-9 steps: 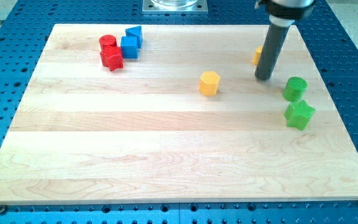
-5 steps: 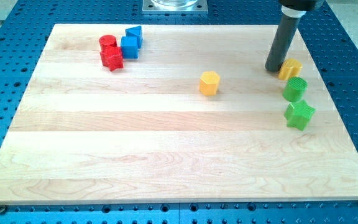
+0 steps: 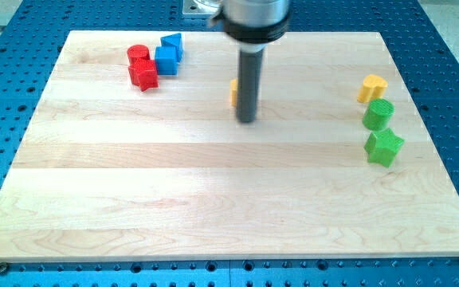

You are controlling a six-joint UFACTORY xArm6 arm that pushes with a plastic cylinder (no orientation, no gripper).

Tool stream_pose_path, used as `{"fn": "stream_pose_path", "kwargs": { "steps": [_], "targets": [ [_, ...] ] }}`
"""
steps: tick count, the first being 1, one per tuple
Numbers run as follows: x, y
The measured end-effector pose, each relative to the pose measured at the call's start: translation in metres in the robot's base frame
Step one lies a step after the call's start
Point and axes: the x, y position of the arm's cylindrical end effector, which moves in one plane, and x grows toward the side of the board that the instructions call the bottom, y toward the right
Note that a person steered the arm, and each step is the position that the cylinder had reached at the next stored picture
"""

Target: Move the yellow blocks vertically to the green blocks

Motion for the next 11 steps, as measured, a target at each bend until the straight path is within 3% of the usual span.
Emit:
{"fn": "stream_pose_path", "kwargs": {
  "steps": [1, 3, 4, 8, 9, 11],
  "targets": [
    [-0.039, -0.02],
    [-0.058, 0.098],
    [-0.065, 0.05],
    [-0.12, 0.114],
    [-0.157, 0.098],
    [-0.163, 0.169]
  ]
}}
